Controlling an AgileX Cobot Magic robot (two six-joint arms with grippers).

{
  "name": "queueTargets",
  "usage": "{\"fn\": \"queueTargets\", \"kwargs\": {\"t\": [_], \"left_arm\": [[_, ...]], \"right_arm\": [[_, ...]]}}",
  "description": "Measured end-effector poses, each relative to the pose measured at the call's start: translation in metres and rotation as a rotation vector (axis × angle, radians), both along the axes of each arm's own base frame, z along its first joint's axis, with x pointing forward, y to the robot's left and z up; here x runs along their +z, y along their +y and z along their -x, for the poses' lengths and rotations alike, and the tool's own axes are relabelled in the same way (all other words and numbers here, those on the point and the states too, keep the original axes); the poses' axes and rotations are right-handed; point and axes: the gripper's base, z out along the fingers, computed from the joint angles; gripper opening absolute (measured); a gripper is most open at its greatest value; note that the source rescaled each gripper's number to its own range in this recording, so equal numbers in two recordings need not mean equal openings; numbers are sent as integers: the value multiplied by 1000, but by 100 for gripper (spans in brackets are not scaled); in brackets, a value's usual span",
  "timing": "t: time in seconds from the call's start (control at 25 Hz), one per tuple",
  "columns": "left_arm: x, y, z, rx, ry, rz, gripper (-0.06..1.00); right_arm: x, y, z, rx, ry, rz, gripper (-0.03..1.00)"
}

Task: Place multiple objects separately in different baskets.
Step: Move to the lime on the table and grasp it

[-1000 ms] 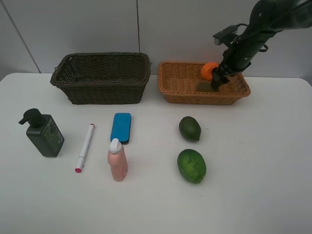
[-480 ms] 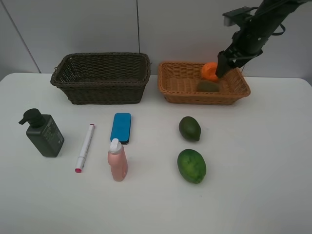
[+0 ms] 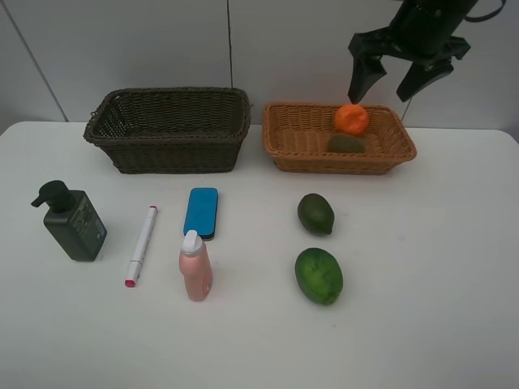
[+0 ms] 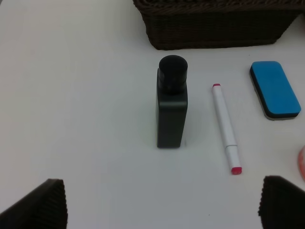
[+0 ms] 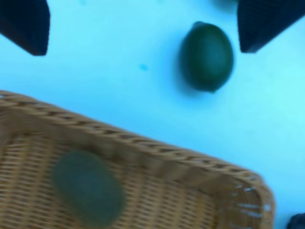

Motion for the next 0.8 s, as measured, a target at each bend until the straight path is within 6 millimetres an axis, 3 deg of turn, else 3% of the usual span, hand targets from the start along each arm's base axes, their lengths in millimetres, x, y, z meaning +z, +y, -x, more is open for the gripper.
{"fn": "queueTargets", "kwargs": {"t": [0.24, 0.64, 0.8], "left_arm": [[0, 0, 0, 0, 0, 0, 100], [0, 0, 0, 0, 0, 0, 100], [0, 0, 0, 0, 0, 0, 100]], "right_arm": [[-7, 40, 17, 69, 1, 67, 100], [-85, 41, 42, 74, 130, 64, 100], [-104, 41, 47, 56, 115, 22, 100]]}}
